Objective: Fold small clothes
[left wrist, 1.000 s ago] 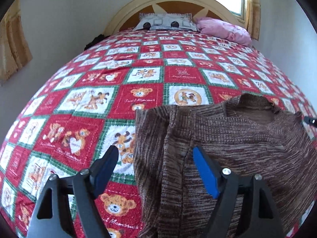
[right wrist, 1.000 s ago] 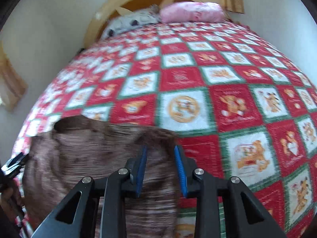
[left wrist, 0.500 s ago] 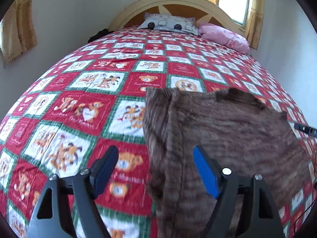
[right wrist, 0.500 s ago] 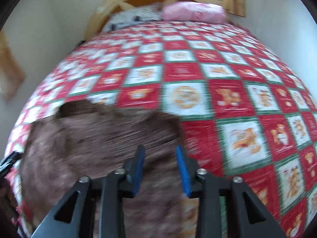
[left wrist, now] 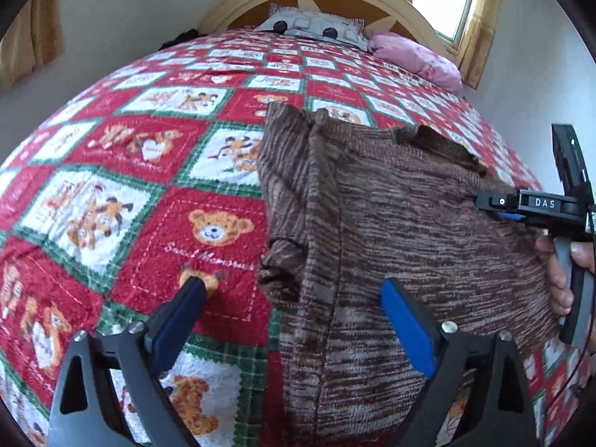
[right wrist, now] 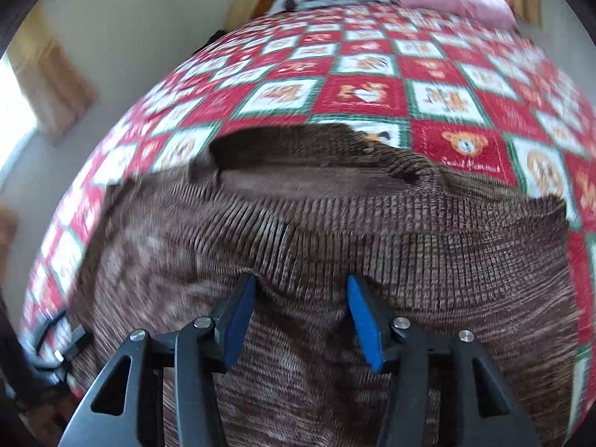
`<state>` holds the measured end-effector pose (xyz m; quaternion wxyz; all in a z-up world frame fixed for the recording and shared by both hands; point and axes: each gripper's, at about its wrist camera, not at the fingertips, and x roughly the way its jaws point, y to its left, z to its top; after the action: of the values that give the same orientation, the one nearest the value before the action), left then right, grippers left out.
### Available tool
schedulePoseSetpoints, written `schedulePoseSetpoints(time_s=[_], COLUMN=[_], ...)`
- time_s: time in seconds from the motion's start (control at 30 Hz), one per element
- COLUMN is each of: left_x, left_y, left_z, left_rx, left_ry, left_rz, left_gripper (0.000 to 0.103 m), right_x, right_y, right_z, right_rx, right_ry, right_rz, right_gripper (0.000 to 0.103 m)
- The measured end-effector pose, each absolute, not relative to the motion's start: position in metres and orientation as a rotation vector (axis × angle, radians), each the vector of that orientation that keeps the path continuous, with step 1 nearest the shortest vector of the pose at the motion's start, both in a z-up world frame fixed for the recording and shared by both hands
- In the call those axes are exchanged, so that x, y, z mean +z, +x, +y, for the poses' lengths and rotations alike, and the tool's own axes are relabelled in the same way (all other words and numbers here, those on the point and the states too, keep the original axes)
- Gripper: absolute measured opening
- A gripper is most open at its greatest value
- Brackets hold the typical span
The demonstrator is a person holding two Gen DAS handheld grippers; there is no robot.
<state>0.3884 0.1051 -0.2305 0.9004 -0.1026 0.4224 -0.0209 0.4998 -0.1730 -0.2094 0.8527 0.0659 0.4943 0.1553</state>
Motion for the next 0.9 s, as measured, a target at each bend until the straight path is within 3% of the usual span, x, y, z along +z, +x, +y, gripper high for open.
schedulePoseSetpoints(time_s=[0.33,0.6,0.9], left_x=[-0.232,-0.232,-0.232], left_y=[0.389,0.388,0.386], left_z=[0.092,0.091,0.094], left_rx=[-0.018,-0.015,-0.018], left_ry=[-0.153,-0.149,-0.151], left_rz=[0.883,0.886,0.891], left_gripper=[0.103,0.103,0.103], right_x=[-0.171,-0.202,-0.194], right_y=[0.41,0.343,0.319], right_z=[-0.227,-0.281,-0.276], right_rx=[0.267,0.164,0.128], right_ry=[0.062,-0.032,-0.1], right_rz=[0.915,0.93,0.861], right_gripper=[0.053,0.053,0.053])
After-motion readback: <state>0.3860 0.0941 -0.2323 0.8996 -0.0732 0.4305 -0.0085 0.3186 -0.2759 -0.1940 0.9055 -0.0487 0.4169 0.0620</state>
